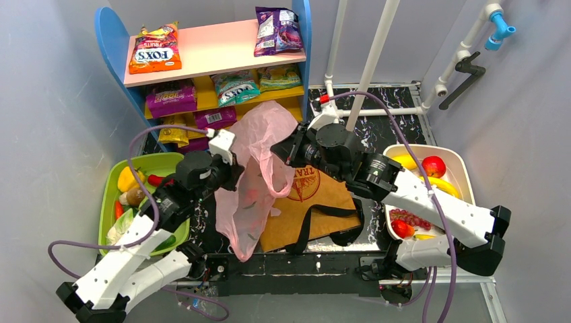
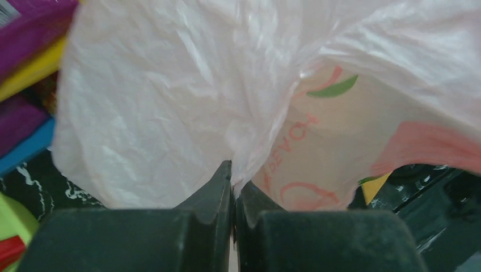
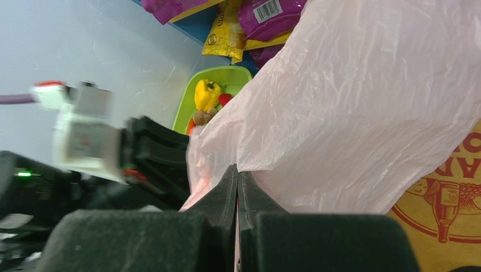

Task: Place the food into the grocery bag and tie it
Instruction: Adjust the grocery bag at the center of the board.

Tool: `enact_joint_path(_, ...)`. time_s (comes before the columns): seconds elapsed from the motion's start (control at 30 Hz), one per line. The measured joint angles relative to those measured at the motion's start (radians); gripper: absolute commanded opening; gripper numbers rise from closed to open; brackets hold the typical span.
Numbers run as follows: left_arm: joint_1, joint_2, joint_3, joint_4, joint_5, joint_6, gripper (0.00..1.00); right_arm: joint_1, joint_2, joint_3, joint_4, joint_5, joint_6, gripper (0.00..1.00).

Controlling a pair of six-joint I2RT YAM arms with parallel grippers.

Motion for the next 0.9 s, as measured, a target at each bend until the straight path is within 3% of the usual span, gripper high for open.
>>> enact_joint_path(0.23,-0.005,0.003,0.352,-0.192,-0.015,-0.091,0.0,-0.029,-0.03,0.0,-0.046,-0.01,-0.007,0.01)
enact_joint_path(0.43,-0.006,0.022,0.475,-0.358,0.042,-0.191,0.0,-0.031,0.006,0.021,-0.082,-0.088,-0.006,0.01)
enact_joint_path(0.6,-0.006,0.048,0.481,-0.471,0.099,-0.262,0.0,-0.031,0.08,0.075,-0.125,-0.167,-0.003,0.01)
enact_joint_path(0.73,-0.006,0.013,0.395,-0.483,0.116,-0.292,0.0,-0.031,0.129,0.123,-0.166,-0.208,-0.021,0.01)
enact_joint_path(0.9,-0.006,-0.027,0.231,-0.423,0.137,-0.295,0.0,-0.052,0.196,0.264,-0.241,-0.209,-0.11,0.13)
